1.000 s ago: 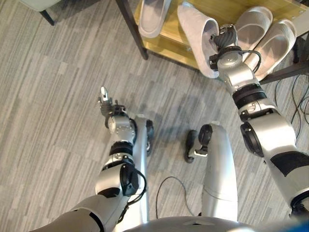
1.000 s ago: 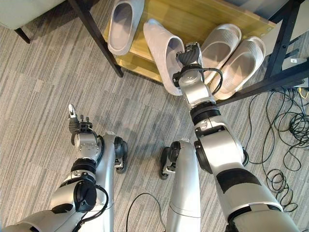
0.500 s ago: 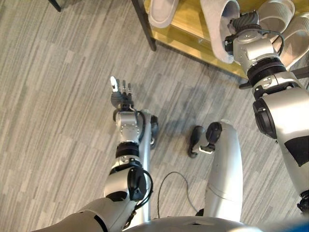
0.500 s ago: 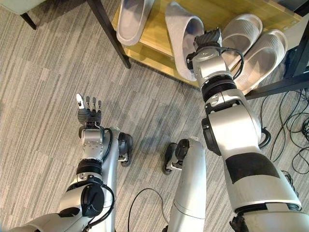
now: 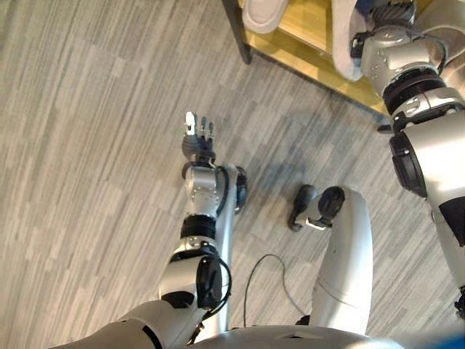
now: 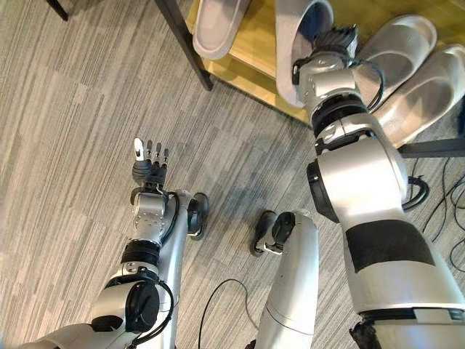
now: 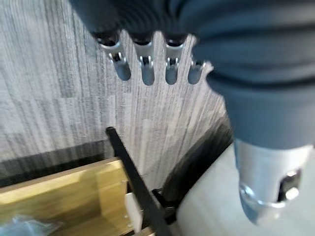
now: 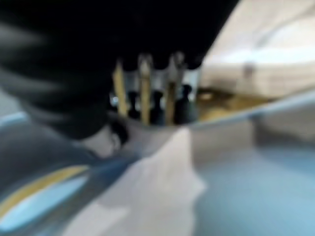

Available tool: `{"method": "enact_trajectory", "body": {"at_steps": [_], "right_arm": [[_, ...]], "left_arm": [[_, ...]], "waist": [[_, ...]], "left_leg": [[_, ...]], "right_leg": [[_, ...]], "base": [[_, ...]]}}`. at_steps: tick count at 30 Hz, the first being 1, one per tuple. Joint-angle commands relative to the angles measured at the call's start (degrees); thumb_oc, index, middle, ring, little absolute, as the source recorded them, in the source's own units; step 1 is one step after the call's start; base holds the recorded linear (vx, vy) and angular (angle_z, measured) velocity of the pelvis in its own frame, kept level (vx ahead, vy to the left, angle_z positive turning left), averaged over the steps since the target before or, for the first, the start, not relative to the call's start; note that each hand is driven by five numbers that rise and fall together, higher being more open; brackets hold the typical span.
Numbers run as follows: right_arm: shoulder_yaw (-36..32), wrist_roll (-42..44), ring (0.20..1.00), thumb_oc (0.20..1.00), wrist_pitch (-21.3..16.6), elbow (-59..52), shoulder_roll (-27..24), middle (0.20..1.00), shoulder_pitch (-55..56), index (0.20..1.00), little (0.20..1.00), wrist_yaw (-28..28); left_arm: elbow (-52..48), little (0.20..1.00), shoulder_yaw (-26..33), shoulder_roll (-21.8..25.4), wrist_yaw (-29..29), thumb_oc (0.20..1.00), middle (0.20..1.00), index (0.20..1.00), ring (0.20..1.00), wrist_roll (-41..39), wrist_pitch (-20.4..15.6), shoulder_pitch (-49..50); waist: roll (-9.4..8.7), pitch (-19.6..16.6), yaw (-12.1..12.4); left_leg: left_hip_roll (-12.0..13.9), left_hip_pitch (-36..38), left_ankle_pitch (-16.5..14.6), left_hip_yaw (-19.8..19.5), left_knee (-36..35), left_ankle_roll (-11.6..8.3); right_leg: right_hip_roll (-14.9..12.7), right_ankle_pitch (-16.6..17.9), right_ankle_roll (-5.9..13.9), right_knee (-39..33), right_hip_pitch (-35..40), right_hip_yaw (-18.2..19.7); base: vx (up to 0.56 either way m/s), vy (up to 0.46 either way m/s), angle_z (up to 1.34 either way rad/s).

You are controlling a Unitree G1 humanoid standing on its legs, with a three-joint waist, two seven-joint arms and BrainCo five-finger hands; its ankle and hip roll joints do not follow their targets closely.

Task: Arrange the slippers neatly on the shoe rack.

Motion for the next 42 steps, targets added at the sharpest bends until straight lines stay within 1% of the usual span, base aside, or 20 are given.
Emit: {"method": "enact_trajectory", "body": {"at_steps": [1,2,3,5,8,12,13,16,19,22,23,24,26,29,31,32,35,40,42], "right_arm": [[0.2,5.2,1.000,1.000,-5.7,2.8,-2.4,1.000,-9.5,1.000,1.000,-2.4],[-0.7,8.2,1.000,1.000,-5.7,3.1,-1.7,1.000,-9.5,1.000,1.000,-0.5],[-0.8,8.3,1.000,1.000,-5.7,3.3,-1.7,1.000,-9.5,1.000,1.000,-0.3],[-0.2,9.4,1.000,1.000,-5.5,3.9,-1.6,1.000,-10.1,1.000,1.000,1.3],[-0.2,8.9,1.000,1.000,-5.2,5.5,-1.6,1.000,-10.1,1.000,1.000,1.0],[-2.8,12.1,1.000,1.000,-6.2,4.0,-1.0,1.000,-9.0,1.000,1.000,1.5],[-3.0,11.8,1.000,1.000,-6.7,3.7,-0.5,1.000,-8.3,1.000,1.000,1.4],[-3.7,11.5,1.000,1.000,-7.6,2.7,0.0,1.000,-7.4,1.000,1.000,0.6],[-5.8,12.3,1.000,1.000,-8.5,-0.8,1.0,1.000,-4.1,1.000,1.000,0.8],[-6.3,12.8,1.000,1.000,-8.7,-2.2,1.8,1.000,-2.9,1.000,1.000,0.8],[-8.7,14.9,1.000,1.000,-9.4,-4.7,3.2,1.000,-1.5,1.000,1.000,0.3],[-9.0,15.2,1.000,1.000,-9.5,-5.9,3.7,1.000,-0.4,1.000,1.000,0.2],[-9.0,15.2,1.000,1.000,-9.6,-7.1,4.0,1.000,0.4,1.000,1.000,-0.5],[-8.6,15.2,1.000,1.000,-9.2,-10.4,6.2,1.000,2.7,1.000,1.000,-0.1],[-8.6,15.4,1.000,1.000,-9.0,-11.7,7.0,1.000,3.6,1.000,1.000,0.1],[-8.4,15.1,1.000,1.000,-9.0,-14.2,8.5,1.000,4.7,1.000,1.000,0.0],[-8.4,14.5,1.000,1.000,-9.2,-17.3,10.3,1.000,6.3,1.000,1.000,-0.1],[-8.0,13.7,1.000,1.000,-9.0,-18.6,10.3,1.000,7.4,1.000,1.000,0.0],[-8.4,15.2,1.000,1.000,-9.3,-18.1,10.2,1.000,7.1,1.000,1.000,0.4]], "left_arm": [[1.4,1.000,0.7,-1.0,-0.4,1.000,1.000,1.000,1.000,3.2,-1.3,9.0],[2.3,1.000,0.8,-0.7,-0.5,1.000,1.000,1.000,1.000,3.1,-0.5,9.0],[2.4,1.000,0.9,-0.6,-0.5,1.000,1.000,1.000,1.000,3.2,-0.4,8.9],[2.1,1.000,-1.7,0.5,-0.1,1.000,1.000,1.000,1.000,6.2,-0.1,10.1],[0.6,1.000,-3.9,0.5,0.2,1.000,1.000,1.000,1.000,7.6,-0.5,11.0],[0.3,1.000,-5.3,0.6,0.8,1.000,1.000,1.000,1.000,9.0,-1.6,12.1],[0.2,1.000,-5.8,0.5,1.4,1.000,1.000,1.000,1.000,9.6,-2.0,11.5],[-0.1,1.000,-6.3,0.3,2.0,1.000,1.000,1.000,1.000,10.1,-2.8,11.7],[-1.1,1.000,-7.7,1.2,3.1,1.000,1.000,1.000,1.000,11.9,-3.9,13.0],[-1.0,1.000,-8.1,1.7,4.0,1.000,1.000,1.000,1.000,12.7,-4.8,13.6],[-0.9,1.000,-8.2,1.4,4.6,1.000,1.000,1.000,1.000,12.7,-5.6,13.7],[-0.7,1.000,-8.3,1.5,4.8,1.000,1.000,1.000,1.000,12.8,-5.7,13.8],[-0.8,1.000,-8.5,1.7,5.4,1.000,1.000,1.000,1.000,13.2,-5.9,13.8],[-2.3,1.000,-9.2,1.1,6.3,1.000,1.000,1.000,1.000,13.0,-5.7,13.8],[-2.6,1.000,-9.3,1.0,6.6,1.000,1.000,1.000,1.000,13.1,-5.7,13.9],[-3.1,1.000,-9.9,1.0,7.2,1.000,1.000,1.000,1.000,13.5,-5.9,14.1],[-3.6,1.000,-11.0,0.8,8.1,1.000,1.000,1.000,1.000,14.1,-6.1,14.7],[-4.0,1.000,-11.5,0.6,9.4,1.000,1.000,1.000,1.000,14.3,-6.6,14.7],[-3.9,1.000,-11.9,0.7,10.1,1.000,1.000,1.000,1.000,14.4,-6.7,14.6]], "waist": [[0.62,3.5,-0.7],[0.62,3.2,-0.5],[0.53,3.2,-0.6],[0.71,3.4,-0.8],[0.54,3.7,-1.1],[0.79,3.9,-1.2],[0.86,3.9,-1.5],[0.91,3.6,-2.1],[0.72,3.2,-2.6],[0.75,3.2,-2.7],[0.81,3.2,-3.0],[0.63,3.1,-3.2],[0.57,3.2,-3.3],[0.60,3.8,-3.6],[0.62,3.8,-3.6],[0.65,3.8,-3.8],[0.62,3.7,-4.0],[0.76,3.7,-3.9],[0.77,3.9,-3.7]], "left_leg": [[2.9,3.0,-7.3,-0.3,1.7,-0.89],[2.6,3.0,-7.3,-0.1,1.7,-0.83],[2.6,3.0,-7.3,0.0,1.7,-0.83],[2.3,3.0,-7.1,0.0,1.9,-0.83],[2.3,3.0,-7.2,0.2,2.4,-0.99],[2.4,3.0,-7.1,0.2,2.8,-0.84],[2.5,3.0,-7.0,0.3,1.2,-0.71],[2.6,3.0,-6.2,0.6,-0.5,-0.83],[2.4,3.0,-5.2,0.7,-2.1,-1.07],[2.3,3.0,-5.2,0.6,-2.1,-1.05],[2.4,3.0,-5.1,0.5,-2.4,-1.21],[2.4,3.0,-5.0,0.4,-2.6,-1.28],[2.5,3.0,-4.8,0.4,-2.5,-1.30],[2.6,3.0,-4.8,0.3,-2.4,-1.37],[2.7,3.0,-4.8,0.3,-2.5,-1.46],[2.9,3.0,-4.7,0.3,-2.4,-1.42],[2.9,3.0,-4.6,0.4,-2.5,-1.50],[2.8,3.0,-4.2,0.3,-3.0,-1.42],[2.8,3.0,-3.9,0.2,-3.4,-1.44]], "right_leg": [[-1.5,0.9,5.26,-0.3,5.4,2.4],[-1.6,0.6,5.09,0.1,5.3,2.4],[-1.7,0.5,5.09,0.2,5.3,2.4],[-2.2,0.1,5.06,0.8,5.3,2.7],[-2.6,0.0,4.70,1.5,5.3,2.8],[-2.9,-0.2,4.49,1.8,5.2,2.6],[-2.8,0.0,4.60,0.9,5.2,2.5],[-2.8,0.2,4.38,-0.7,5.3,1.9],[-2.0,0.6,3.94,-1.9,5.3,1.2],[-1.7,0.7,3.66,-1.9,5.3,1.2],[-1.5,0.7,3.58,-2.1,5.4,1.0],[-1.3,0.8,3.57,-2.3,5.4,1.0],[-1.2,0.8,3.52,-2.4,5.5,0.9],[-1.0,0.8,3.15,-2.5,5.5,0.9],[-0.9,0.8,3.05,-2.4,5.4,0.9],[-0.8,0.7,2.97,-2.3,5.5,1.0],[-0.7,0.7,2.91,-2.5,5.7,0.8],[-0.6,0.8,2.71,-2.7,5.8,0.6],[-0.6,0.8,2.72,-2.8,5.7,0.6]], "base": [[0.04,0.016,0.11],[0.04,0.016,0.07],[0.06,0.020,0.07],[0.04,0.009,0.08],[0.02,0.007,0.07],[0.00,0.008,0.01],[-0.05,0.016,0.01],[-0.05,0.009,0.01],[-0.03,0.002,0.00],[0.00,0.000,0.00],[-0.01,-0.004,-0.03],[-0.02,0.001,-0.06],[-0.01,-0.001,-0.06],[0.00,0.000,0.00],[0.00,0.000,0.00],[0.00,0.000,0.00],[0.00,0.000,0.00],[0.00,0.000,0.00],[-0.01,-0.016,0.00]]}}
